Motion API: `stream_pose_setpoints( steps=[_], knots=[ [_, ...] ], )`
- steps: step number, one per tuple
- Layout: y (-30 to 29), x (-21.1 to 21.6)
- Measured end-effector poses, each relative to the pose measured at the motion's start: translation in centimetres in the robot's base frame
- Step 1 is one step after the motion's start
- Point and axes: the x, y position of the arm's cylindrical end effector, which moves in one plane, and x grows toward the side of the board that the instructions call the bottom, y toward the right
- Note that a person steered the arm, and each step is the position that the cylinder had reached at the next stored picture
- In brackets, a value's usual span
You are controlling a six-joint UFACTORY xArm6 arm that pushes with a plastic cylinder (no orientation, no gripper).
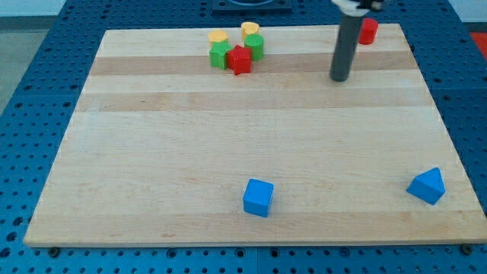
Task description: Push the red circle into the green circle
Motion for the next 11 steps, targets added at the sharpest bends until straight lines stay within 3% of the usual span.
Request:
stream_pose_setpoints(
  steps=[4,5,7,11],
  knots=[
    [10.1,-8.6],
    [10.1,-9.8],
    [4.3,-10.0],
    [4.1,-13.6]
  ],
)
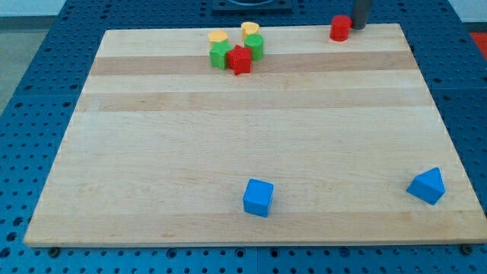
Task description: Push the red circle into the green circle
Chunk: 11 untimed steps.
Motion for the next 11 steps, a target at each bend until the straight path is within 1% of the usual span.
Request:
stream_pose_setpoints(
  steps=[1,3,5,8,11],
  knots=[
    [-2.4,0.0],
    [-7.6,2.6],
    [-7.4,4.3],
    [-7.1,8.4],
    [-8.0,7.5]
  ],
)
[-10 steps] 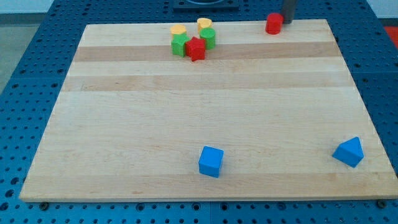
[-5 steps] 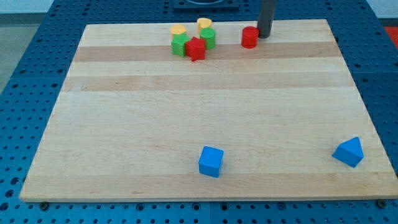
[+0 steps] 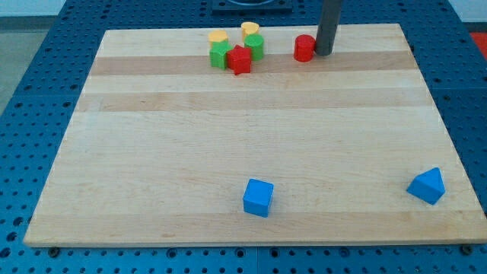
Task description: Push the red circle into the green circle
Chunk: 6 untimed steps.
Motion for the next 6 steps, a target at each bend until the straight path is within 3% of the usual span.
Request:
stream_pose_setpoints(
  steps=[3,6],
  knots=[
    [-5.6,0.0],
    [-6.3,0.0]
  ],
)
